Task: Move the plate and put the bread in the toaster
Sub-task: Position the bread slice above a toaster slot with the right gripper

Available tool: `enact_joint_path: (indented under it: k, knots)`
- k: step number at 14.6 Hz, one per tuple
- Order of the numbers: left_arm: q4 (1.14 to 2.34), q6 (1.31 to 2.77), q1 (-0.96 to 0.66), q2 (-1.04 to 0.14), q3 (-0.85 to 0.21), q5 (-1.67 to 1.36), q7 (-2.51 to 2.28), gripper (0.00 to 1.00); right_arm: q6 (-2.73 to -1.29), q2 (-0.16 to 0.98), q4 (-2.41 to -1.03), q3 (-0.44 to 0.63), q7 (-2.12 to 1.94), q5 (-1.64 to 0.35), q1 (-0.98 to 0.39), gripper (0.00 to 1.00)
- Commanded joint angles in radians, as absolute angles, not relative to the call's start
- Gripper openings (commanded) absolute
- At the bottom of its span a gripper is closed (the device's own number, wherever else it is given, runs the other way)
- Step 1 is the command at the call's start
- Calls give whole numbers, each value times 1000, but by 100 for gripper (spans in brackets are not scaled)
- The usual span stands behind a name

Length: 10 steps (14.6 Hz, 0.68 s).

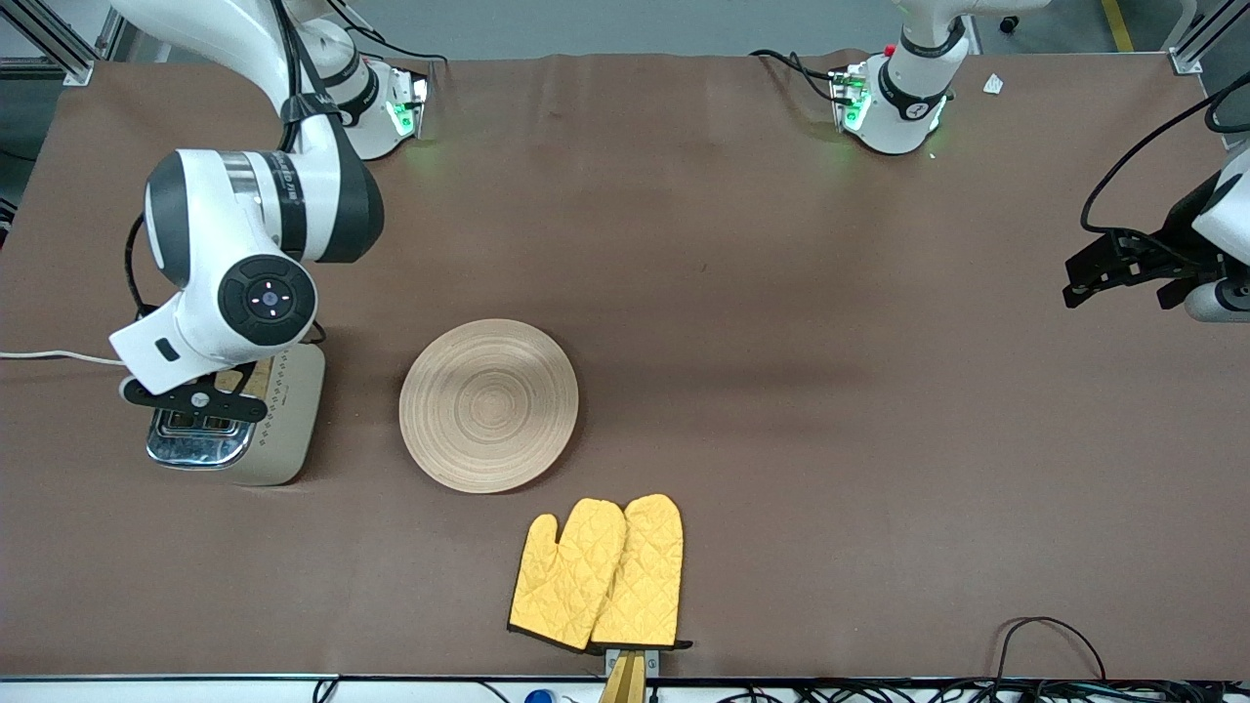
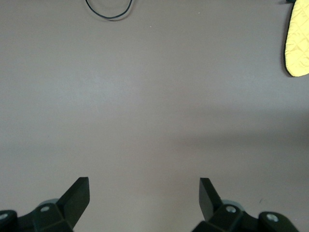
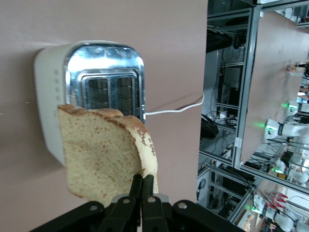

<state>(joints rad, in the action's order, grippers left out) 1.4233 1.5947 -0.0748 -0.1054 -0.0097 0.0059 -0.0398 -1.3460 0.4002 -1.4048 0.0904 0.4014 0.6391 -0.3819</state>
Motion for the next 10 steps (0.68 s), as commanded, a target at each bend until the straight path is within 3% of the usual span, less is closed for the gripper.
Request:
enact_joint_path:
  k: [1,10]
  knots:
    - [1433,1595,-77,-94,-9,26,-35,100,-1364,348,-1479,80,396,672,-348,0]
    - [1433,1595,-78,-94,-9,26,-35,100,-1436,327,-1581,81,402,673,-307,0]
